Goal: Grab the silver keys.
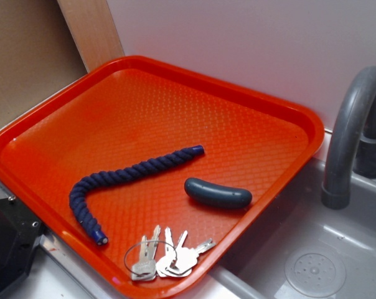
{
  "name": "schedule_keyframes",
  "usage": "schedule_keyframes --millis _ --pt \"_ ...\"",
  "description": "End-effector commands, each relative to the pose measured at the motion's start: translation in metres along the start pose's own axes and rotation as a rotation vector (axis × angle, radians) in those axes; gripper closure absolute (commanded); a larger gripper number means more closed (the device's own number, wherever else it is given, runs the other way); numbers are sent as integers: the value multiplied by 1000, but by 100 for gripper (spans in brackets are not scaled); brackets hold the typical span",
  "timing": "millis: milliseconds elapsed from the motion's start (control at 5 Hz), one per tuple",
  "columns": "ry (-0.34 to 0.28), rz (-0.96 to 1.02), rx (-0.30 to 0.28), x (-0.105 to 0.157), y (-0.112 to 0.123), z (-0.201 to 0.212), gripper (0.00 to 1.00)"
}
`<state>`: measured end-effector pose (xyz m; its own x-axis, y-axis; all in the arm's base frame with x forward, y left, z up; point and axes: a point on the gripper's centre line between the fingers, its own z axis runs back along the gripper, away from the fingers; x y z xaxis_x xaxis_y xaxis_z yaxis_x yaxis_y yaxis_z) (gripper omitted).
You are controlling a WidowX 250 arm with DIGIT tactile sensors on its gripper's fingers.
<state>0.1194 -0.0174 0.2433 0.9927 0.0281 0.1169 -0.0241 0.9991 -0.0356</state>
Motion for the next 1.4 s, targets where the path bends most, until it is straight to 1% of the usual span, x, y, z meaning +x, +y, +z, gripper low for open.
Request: schedule_keyframes --millis 0,200,400,600,800,1000,1200 --pt "0 0 0 0 0 0 0" --pt "-35 -143 31 -1 -49 -37 0" --pt "-58 -283 30 -22 -97 -63 0" --pt "-42 -397 -3 -51 -115 -77 0" --pt "95 -442 -155 -52 -110 -87 0" --pt "106 -430 -217 -45 -121 -98 0" --pt "65 -458 -237 -43 -142 -115 0"
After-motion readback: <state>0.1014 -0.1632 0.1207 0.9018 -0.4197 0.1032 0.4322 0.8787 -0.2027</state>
